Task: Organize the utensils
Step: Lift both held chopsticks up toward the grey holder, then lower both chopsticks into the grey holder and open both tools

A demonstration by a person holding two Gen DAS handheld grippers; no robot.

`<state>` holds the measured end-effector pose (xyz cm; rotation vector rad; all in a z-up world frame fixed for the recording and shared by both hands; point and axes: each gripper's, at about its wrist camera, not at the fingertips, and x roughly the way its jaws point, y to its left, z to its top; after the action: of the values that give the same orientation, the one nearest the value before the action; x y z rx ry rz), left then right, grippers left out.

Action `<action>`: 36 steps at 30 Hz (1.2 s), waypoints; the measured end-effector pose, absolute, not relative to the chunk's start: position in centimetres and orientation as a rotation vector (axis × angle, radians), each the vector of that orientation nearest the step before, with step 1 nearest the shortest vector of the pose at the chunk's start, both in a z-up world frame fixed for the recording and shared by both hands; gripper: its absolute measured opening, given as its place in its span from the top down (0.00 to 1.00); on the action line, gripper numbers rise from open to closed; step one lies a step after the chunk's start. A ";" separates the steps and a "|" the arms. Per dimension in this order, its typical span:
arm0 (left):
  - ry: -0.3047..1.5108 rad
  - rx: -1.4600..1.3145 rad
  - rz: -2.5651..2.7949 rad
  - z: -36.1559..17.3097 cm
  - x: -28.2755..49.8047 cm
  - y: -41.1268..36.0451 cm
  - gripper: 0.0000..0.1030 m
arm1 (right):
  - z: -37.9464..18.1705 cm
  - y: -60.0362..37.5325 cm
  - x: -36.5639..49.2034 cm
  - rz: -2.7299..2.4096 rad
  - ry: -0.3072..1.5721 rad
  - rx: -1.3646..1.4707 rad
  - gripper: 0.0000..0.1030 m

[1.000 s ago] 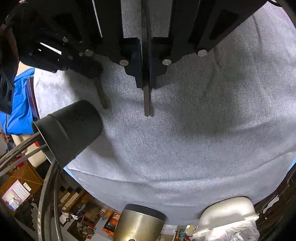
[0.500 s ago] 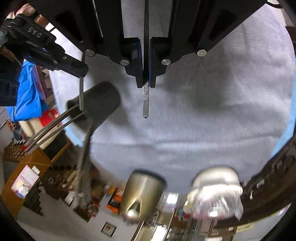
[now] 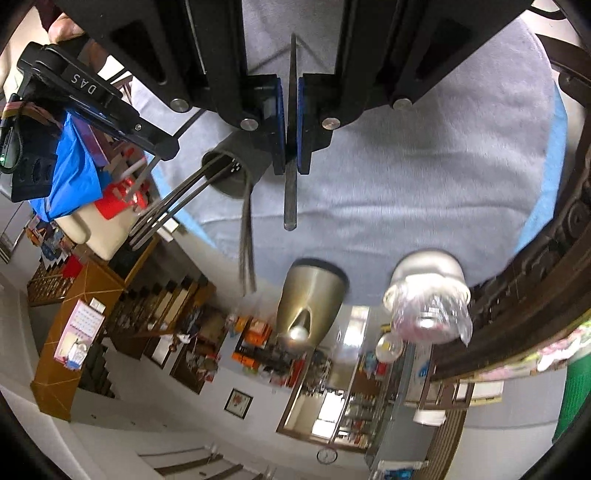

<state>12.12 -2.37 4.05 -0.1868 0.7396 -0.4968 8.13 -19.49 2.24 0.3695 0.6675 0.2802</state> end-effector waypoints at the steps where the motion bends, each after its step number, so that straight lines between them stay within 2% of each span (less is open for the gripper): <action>1: 0.727 -0.188 -0.496 4.5 11.9 -2.4 0.94 | 2.7 -19.7 8.0 0.277 0.651 0.376 0.94; 26: 0.442 -0.155 -0.494 15.7 13.9 -8.0 0.94 | 14.0 -24.7 8.3 0.126 0.355 0.321 0.94; 36: 0.412 -0.136 -0.492 14.0 14.8 -11.5 0.94 | 13.4 -25.0 9.1 0.030 0.336 0.255 0.94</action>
<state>14.81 -11.50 13.97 -0.1360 0.4117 -0.4918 9.15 -25.00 13.37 0.2555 0.3357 0.0300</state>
